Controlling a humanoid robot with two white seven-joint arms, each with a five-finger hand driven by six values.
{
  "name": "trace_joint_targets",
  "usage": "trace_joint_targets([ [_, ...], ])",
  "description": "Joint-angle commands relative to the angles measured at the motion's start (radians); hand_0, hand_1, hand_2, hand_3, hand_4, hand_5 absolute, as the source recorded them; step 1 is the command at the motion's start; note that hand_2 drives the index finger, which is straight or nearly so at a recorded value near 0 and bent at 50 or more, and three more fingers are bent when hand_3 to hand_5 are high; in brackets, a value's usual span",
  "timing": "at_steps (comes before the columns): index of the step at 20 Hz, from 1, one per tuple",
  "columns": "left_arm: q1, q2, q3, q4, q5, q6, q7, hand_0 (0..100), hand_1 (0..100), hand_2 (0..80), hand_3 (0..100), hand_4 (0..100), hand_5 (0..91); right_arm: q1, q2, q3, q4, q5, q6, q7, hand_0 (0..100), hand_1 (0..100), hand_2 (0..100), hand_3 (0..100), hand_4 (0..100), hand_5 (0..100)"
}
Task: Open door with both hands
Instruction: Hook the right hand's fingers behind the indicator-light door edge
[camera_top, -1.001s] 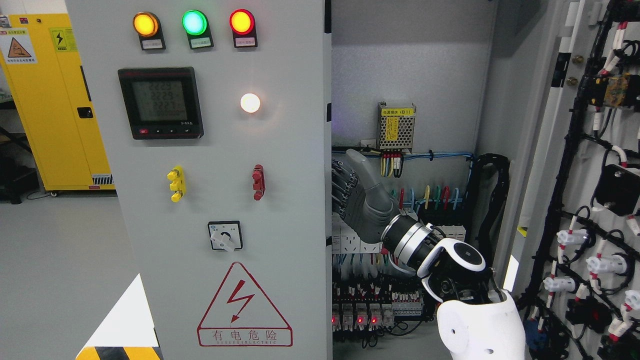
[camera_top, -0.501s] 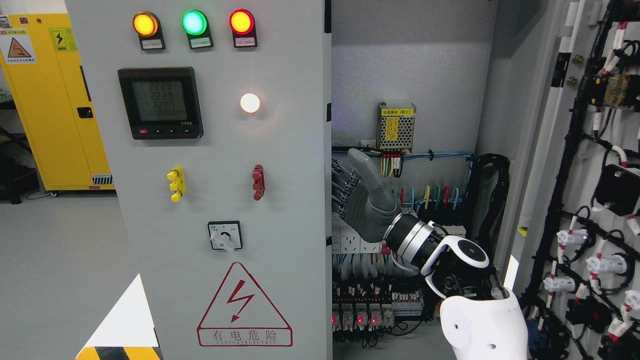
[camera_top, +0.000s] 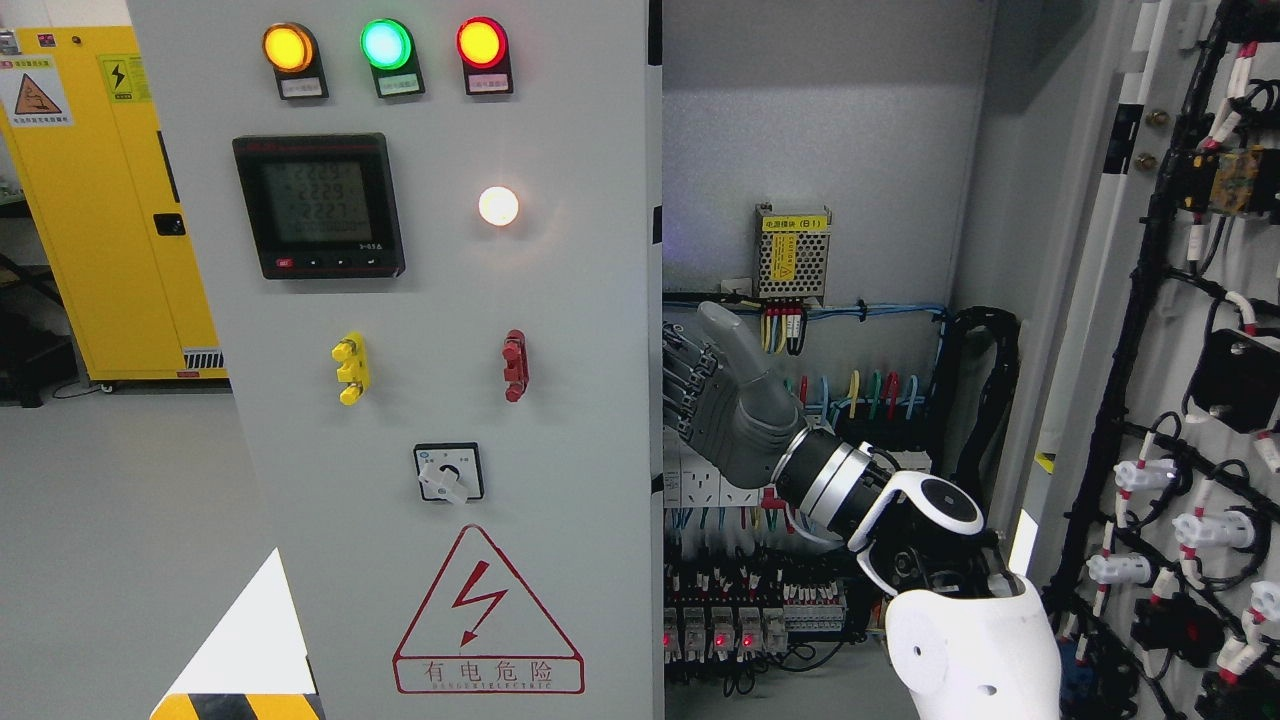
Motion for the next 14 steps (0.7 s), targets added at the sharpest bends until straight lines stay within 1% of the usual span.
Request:
trace_joint_targets([
  [1, -0.032, 0.021, 0.000, 0.000, 0.000, 0.000, 0.001, 0, 0, 0.0, 0, 0, 0.0, -0.009, -0.007, 0.004, 0.013, 0.001, 0.002, 0.008, 20, 12, 0, 0, 0, 0],
  [5, -0.032, 0.021, 0.000, 0.002, -0.001, 0.000, 0.001, 0, 0, 0.0, 0, 0, 0.0, -0.011, -0.007, 0.004, 0.013, -0.005, 0.005, 0.021, 20, 12, 0, 0, 0, 0],
  [7, -0.032, 0.021, 0.000, 0.000, 0.000, 0.000, 0.001, 0, 0, 0.0, 0, 0, 0.0, -0.016, -0.007, 0.002, 0.013, -0.005, 0.023, 0.040, 20, 12, 0, 0, 0, 0],
  [14, -0.032, 0.021, 0.000, 0.000, 0.000, 0.000, 0.001, 0, 0, 0.0, 0, 0, 0.0, -0.017, -0.005, -0.001, 0.006, -0.009, 0.026, 0.049, 20, 12, 0, 0, 0, 0],
])
